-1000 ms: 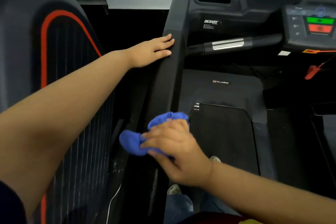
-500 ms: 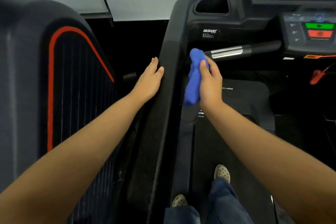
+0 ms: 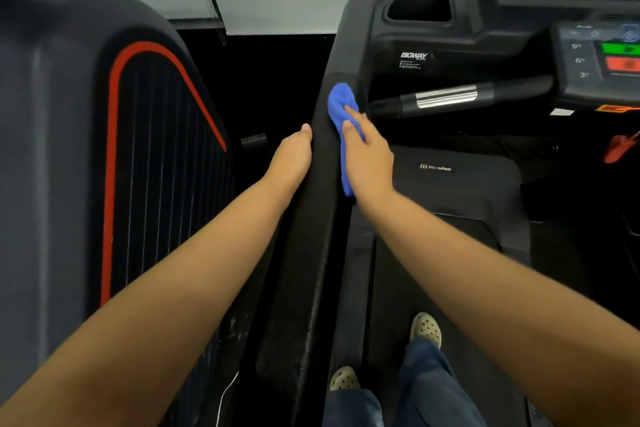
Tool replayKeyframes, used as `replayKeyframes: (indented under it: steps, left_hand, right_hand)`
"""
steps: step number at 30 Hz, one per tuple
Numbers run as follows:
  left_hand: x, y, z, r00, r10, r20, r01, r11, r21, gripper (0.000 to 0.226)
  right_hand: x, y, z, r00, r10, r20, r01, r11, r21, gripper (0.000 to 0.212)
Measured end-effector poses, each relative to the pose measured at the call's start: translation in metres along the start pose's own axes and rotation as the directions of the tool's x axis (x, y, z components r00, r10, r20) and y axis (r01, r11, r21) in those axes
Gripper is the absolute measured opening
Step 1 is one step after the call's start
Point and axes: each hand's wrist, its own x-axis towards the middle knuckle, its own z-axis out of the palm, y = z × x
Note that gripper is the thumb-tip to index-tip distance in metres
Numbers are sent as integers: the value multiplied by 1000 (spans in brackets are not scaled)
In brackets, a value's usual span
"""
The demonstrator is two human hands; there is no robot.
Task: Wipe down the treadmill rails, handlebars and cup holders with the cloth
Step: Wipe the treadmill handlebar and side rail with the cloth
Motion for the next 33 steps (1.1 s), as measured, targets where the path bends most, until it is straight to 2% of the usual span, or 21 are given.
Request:
replayKeyframes:
  steps: [3,9,11,15,18,21,24,28,31,33]
  left_hand:
    - [3,-3,-1,1000,-20,4,20,998,-62,46]
    - [6,-6,2,999,-39,6,40,974,-222,42]
    - [7,-6,2,998,-55,21,59,951,-303,39]
    - [9,-14,0,991,-110,82,132,929,-345,41]
    - [11,-15,-5,983,-109,150,161,899,-406,45]
    - [11,-5,-7,983,-60,174,136,875,-464,47]
    - [8,2,-20,994,-14,109,59,901,-429,62]
    - [7,3,-45,1000,11,3,-8,867,-498,63]
    - [2,-3,-52,997,39,-60,-64,867,-495,60]
    - [0,-12,-51,990,88,-112,-126,912,-390,58]
  right_hand:
    - [-44,7,-4,1000,-2,2,2,999,49,34]
    - [-128,21,-11,993,-96,73,94,995,25,33]
    - [-151,25,-14,985,-129,112,127,992,24,31]
    - [-163,30,-27,956,-183,230,192,981,-14,32]
    - [-143,24,-40,927,-256,275,267,964,-1,33]
    - [-98,11,-44,915,-330,231,342,940,-12,30]
    - [-45,-12,-47,909,-360,208,372,928,-22,26]
    - [24,-39,-42,904,-398,160,418,899,-127,26]
    - [76,-52,-16,865,-424,269,491,824,-282,28]
    - [105,-61,4,804,-411,430,579,706,-407,29]
